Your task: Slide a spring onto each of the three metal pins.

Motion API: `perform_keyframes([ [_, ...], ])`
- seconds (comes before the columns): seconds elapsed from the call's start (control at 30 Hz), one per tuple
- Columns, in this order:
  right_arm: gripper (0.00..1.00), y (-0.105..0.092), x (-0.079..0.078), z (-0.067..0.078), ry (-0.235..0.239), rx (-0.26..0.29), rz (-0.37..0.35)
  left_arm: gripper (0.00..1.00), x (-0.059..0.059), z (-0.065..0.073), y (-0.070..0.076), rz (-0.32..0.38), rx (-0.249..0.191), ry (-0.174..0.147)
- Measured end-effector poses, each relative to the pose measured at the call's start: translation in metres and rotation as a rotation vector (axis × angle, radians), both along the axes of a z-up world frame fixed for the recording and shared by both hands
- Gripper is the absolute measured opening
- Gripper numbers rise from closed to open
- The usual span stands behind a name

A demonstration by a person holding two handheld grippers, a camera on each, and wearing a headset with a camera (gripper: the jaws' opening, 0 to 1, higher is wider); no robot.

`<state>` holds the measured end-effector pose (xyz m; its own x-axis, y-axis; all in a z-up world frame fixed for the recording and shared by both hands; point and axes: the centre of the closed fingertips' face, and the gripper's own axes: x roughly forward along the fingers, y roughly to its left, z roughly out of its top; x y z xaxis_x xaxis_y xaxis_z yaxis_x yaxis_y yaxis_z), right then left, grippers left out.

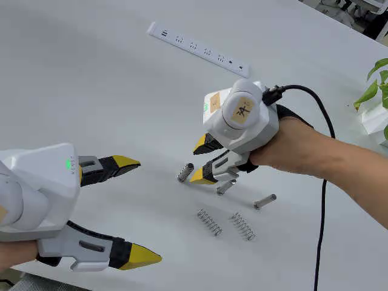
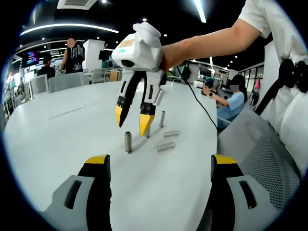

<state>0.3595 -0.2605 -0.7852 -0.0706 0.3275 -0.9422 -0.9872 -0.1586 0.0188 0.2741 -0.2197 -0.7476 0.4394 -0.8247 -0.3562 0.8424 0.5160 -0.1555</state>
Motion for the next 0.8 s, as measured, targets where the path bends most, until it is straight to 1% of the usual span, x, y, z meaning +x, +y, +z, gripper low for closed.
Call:
perform_keyframes([
  [0.1,0.33,-0.003,0.000,0.005,-0.011,0.017,-0.012,0.84,-0.001,0.001,0.000,-0.008,0.011,-0.001],
  [0.4,0.38,-0.010,-0.004,0.023,-0.016,0.092,-0.072,0.83,-0.003,0.005,-0.002,-0.027,0.040,-0.009],
  [0.57,0.44,-0.018,-0.009,0.032,-0.023,0.133,-0.104,0.83,-0.003,0.006,-0.003,-0.038,0.057,-0.012],
  [0.8,0.52,-0.032,-0.013,0.043,-0.026,0.199,-0.177,0.81,-0.004,0.006,-0.006,-0.061,0.088,-0.016],
])
